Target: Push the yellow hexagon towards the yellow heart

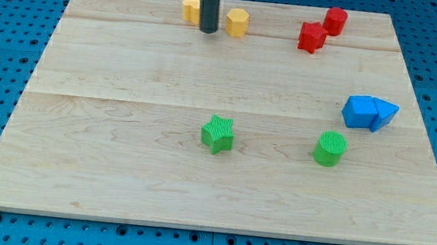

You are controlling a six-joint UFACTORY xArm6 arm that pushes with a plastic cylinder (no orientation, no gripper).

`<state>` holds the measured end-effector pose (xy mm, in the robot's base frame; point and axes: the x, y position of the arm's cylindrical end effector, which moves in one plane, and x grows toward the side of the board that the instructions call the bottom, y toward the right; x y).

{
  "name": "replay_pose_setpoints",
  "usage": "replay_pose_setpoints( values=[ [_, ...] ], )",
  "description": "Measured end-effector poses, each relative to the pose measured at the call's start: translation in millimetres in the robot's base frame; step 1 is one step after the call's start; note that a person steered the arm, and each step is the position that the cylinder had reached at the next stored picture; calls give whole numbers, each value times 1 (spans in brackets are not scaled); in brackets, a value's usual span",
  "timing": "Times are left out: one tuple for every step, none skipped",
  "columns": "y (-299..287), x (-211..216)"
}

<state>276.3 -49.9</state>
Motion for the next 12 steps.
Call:
replay_pose_setpoints(
  values=[
    [21,37],
    [90,39],
    [112,38],
    [85,-7],
    [53,-24],
    [52,-30],
    [52,-30],
    [54,0],
    [63,50],
    [130,63],
    [235,83],
    [342,108]
  ],
)
